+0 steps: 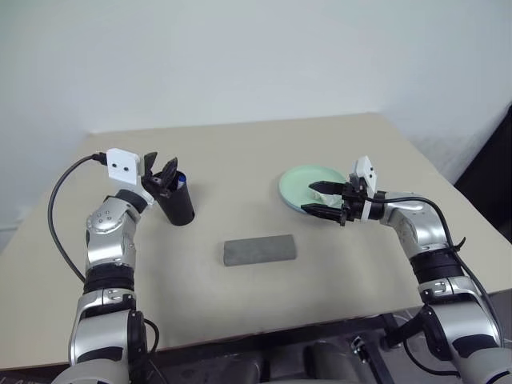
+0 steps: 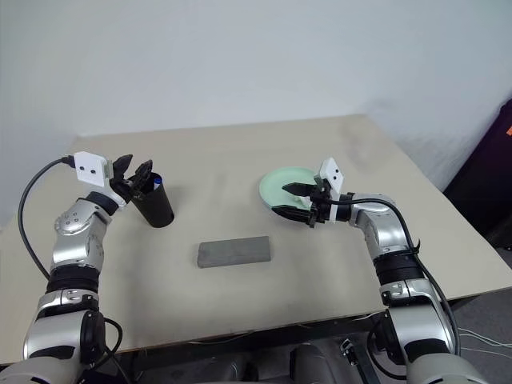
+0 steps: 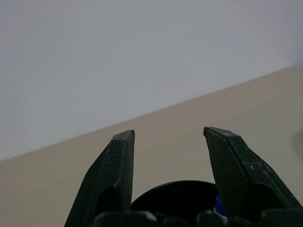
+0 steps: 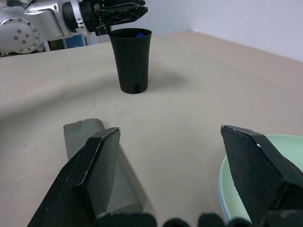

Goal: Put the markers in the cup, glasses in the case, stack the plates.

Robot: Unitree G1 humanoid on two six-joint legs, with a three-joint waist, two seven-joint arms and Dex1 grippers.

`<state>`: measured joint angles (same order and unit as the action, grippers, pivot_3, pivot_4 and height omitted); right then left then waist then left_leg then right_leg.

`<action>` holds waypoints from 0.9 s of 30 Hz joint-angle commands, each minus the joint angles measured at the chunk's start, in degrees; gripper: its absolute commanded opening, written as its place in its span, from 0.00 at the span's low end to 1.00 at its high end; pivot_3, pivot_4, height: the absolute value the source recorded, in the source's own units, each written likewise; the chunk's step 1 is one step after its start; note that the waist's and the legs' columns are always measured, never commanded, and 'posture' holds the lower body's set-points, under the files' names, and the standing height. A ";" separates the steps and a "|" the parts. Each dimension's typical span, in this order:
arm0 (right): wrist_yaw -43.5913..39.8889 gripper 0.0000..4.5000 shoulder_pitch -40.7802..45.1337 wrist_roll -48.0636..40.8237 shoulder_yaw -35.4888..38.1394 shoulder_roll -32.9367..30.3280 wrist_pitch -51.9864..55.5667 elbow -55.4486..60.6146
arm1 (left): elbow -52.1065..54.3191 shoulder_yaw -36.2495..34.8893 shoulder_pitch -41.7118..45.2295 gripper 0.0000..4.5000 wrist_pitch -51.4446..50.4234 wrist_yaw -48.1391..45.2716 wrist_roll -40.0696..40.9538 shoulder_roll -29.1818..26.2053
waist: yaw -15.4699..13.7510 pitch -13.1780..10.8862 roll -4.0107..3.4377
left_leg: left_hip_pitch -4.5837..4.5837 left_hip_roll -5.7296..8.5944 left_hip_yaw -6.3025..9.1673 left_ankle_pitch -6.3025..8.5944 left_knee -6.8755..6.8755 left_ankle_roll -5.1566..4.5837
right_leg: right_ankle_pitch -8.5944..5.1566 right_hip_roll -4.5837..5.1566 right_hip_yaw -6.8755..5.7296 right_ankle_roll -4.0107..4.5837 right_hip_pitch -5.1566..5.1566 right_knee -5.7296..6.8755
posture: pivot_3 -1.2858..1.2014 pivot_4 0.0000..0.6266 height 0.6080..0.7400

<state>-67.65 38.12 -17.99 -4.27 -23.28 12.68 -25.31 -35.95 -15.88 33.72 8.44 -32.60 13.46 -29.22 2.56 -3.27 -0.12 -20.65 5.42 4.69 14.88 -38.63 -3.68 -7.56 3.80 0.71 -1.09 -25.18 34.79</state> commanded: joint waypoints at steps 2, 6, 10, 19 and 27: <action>-0.22 0.82 1.13 -1.01 0.79 0.29 -0.01 2.45 | 10.89 -2.24 0.31 0.53 -2.49 -2.28 5.52 -1.21 | 0.00 0.00 0.01 | -0.01 0.00 0.00 0.00 0.00 0.00 | 0.00 0.01 0.00 0.00 -0.01 -0.01 | 0.52 0.00 1.00; -0.06 0.82 1.10 -1.58 1.08 0.50 0.59 3.44 | 25.85 -1.11 -4.06 0.53 -12.94 -7.51 12.93 -2.73 | 0.06 0.00 0.01 | -0.02 0.00 0.00 0.01 0.02 0.00 | 0.00 0.01 0.00 0.00 -0.02 -0.02 | 0.52 0.00 1.00; -0.20 0.82 -0.16 -2.12 1.17 0.54 1.52 5.38 | 38.99 2.50 -11.43 0.53 -21.46 -11.58 16.04 -4.97 | 0.06 -0.01 -0.01 | 0.01 -0.02 -0.03 0.02 0.08 0.00 | -0.01 -0.02 0.03 0.00 -0.05 -0.02 | 0.52 0.00 1.00; 2.06 0.82 -7.92 -3.04 2.54 -0.87 3.74 10.42 | 41.37 6.85 -21.96 0.53 -19.62 -9.86 9.89 -2.55 | -0.01 -0.03 -0.05 | 0.16 -0.06 0.02 -0.02 0.05 0.01 | -0.04 -0.07 0.00 0.02 0.19 -0.04 | 0.52 0.00 1.00; 5.04 0.82 -12.08 -2.76 3.90 -3.28 3.45 10.19 | 34.52 9.16 -26.36 0.53 -13.06 -8.09 4.86 2.97 | -0.02 -0.05 -0.07 | 0.17 -0.14 -0.08 -0.02 0.05 0.01 | -0.04 -0.05 -0.01 0.02 0.22 -0.10 | 0.52 0.00 1.00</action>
<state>-63.38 26.12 -20.03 -2.00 -25.94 16.07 -17.36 -1.53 -5.89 7.22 -6.84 -41.36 19.24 -26.19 2.54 -3.32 -0.19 -20.48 5.28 4.61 14.86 -38.58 -3.67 -7.61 3.76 0.69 -1.08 -24.96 34.70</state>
